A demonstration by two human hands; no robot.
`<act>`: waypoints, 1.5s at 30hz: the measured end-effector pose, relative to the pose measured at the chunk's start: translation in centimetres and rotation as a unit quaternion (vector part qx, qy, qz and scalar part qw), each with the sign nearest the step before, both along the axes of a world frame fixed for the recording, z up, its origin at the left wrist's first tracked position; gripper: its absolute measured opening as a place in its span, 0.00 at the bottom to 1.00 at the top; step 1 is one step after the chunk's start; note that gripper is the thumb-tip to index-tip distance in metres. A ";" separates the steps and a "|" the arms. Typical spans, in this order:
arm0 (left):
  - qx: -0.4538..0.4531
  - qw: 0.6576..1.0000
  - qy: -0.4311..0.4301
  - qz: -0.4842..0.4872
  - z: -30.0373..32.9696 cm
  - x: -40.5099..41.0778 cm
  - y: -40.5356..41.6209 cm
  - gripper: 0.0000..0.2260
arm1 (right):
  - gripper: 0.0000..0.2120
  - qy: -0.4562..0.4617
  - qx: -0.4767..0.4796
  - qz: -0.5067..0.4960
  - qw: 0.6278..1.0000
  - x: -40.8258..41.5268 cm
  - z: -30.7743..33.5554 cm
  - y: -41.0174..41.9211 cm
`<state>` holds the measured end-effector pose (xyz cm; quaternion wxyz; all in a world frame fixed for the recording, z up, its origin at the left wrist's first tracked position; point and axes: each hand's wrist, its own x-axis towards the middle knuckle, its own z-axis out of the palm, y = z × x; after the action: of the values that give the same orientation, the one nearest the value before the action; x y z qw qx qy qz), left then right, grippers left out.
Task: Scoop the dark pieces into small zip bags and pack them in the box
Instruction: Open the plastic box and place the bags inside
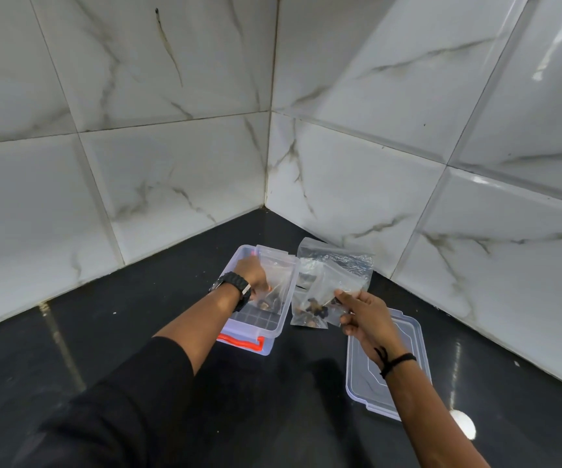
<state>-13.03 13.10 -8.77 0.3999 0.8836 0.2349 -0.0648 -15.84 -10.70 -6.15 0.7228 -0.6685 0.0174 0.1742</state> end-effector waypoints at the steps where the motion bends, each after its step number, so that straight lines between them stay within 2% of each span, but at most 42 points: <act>1: 0.003 1.000 -0.005 -0.001 -0.3 0.1 -0.1 0.28 | 0.06 0.000 -0.003 -0.001 1.000 0.0 0.0 0.1; 5: 0.086 0.995 -0.040 -0.019 -0.5 0.0 -0.7 0.38 | 0.06 -0.002 -0.017 -0.001 1.000 0.0 0.3 0.2; 7: 0.104 0.993 -0.049 -0.009 -0.8 0.1 -0.6 0.40 | 0.05 -0.004 -0.021 0.000 1.000 0.0 0.6 0.2; 11: 0.099 0.994 -0.048 -0.005 0.2 -0.1 -0.2 0.34 | 0.06 -0.010 -0.025 0.002 1.000 -0.3 1.5 0.5; 14: 0.108 0.992 -0.071 -0.011 1.8 -0.5 0.5 0.22 | 0.06 -0.010 -0.015 0.012 1.000 -0.2 2.2 0.9; 17: 0.027 0.997 -0.076 -0.024 2.9 -1.5 1.4 0.04 | 0.04 -0.013 0.003 0.031 0.999 -0.1 3.0 2.1; 20: -0.149 0.982 -0.116 -0.020 3.8 -3.4 2.5 0.13 | 0.06 -0.037 0.000 0.058 0.998 0.0 4.0 4.5; 22: -0.227 0.964 -0.138 -0.015 4.5 -4.8 2.8 0.14 | 0.07 -0.057 -0.021 0.087 0.994 0.3 4.5 6.4; 27: -0.253 0.959 -0.125 -0.028 5.0 -6.7 3.1 0.15 | 0.06 -0.056 -0.152 0.144 0.976 1.7 3.8 10.8; 30: -0.231 0.965 -0.123 0.001 4.9 -6.8 3.1 0.09 | 0.04 -0.058 -0.227 0.155 0.960 2.7 2.7 11.9; 32: -0.191 0.976 -0.107 -0.004 4.6 -6.5 2.9 0.08 | 0.05 -0.101 -0.293 0.149 0.939 3.3 2.1 12.0; 36: -0.099 0.994 -0.032 -0.044 4.1 -5.4 2.1 0.09 | 0.14 -0.210 -0.444 0.143 0.859 4.4 1.4 11.6; 38: -0.086 0.994 0.013 -0.061 3.9 -4.8 1.5 0.08 | 0.15 -0.223 -0.488 0.157 0.829 5.0 0.6 11.5; 41: -0.060 0.993 0.065 -0.081 3.4 -4.2 0.8 0.08 | 0.07 -0.237 -0.549 0.178 0.782 6.1 -0.9 11.8; 43: -0.034 0.992 0.077 -0.091 3.1 -3.9 0.6 0.10 | 0.14 -0.261 -0.591 0.181 0.741 6.4 -1.2 11.9; 45: -0.022 0.992 0.080 -0.095 3.0 -3.8 0.5 0.12 | 0.17 -0.274 -0.609 0.164 0.726 6.1 -0.9 11.9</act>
<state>-16.84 13.56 -5.75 0.3913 0.8848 0.1795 -0.1786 -9.70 1.21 -7.02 0.0942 -0.9761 -0.1891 0.0508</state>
